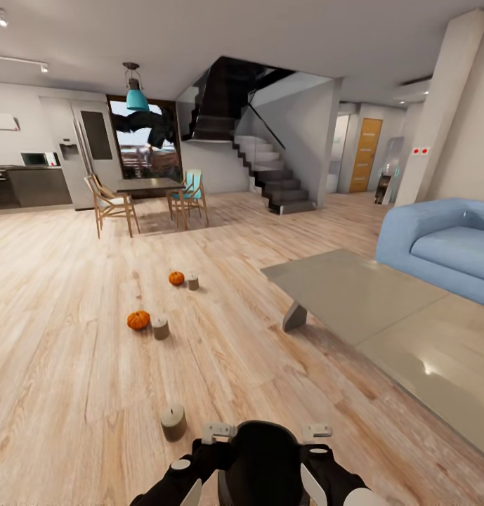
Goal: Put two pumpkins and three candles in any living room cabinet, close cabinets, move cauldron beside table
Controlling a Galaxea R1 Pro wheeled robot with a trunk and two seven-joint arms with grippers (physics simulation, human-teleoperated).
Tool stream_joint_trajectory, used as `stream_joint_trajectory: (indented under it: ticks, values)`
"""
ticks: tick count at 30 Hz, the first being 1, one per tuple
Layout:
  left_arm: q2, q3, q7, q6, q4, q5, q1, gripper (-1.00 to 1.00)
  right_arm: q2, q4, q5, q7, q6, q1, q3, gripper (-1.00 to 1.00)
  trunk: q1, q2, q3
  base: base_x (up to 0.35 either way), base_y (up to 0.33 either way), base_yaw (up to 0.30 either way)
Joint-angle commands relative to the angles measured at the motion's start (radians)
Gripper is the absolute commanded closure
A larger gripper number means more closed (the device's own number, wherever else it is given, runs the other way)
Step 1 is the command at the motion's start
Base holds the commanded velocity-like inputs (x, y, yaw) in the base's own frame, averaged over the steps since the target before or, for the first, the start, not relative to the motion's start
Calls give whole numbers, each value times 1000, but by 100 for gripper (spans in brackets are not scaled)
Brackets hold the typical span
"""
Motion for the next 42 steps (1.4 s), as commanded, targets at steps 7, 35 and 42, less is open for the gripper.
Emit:
stream_joint_trajectory:
  ticks: [7, 35, 42]
  values:
    - [1, -2, 1, 5, -1, 9, -1, -100, 0, -2, 2, -4, 7, 0, 2, -100, 27, -50, -23, 0, 0, 0]
    - [3, -1, 1, 3, 14, 9, 0, -100, 0, -2, 6, 2, 3, 0, 5, -100, 39, -56, -131, 0, 0, 0]
    - [3, -1, 1, 3, 14, 9, 0, -100, 2, 11, 7, 7, -32, -1, 39, -100, 42, -58, -154, 0, 0, 0]
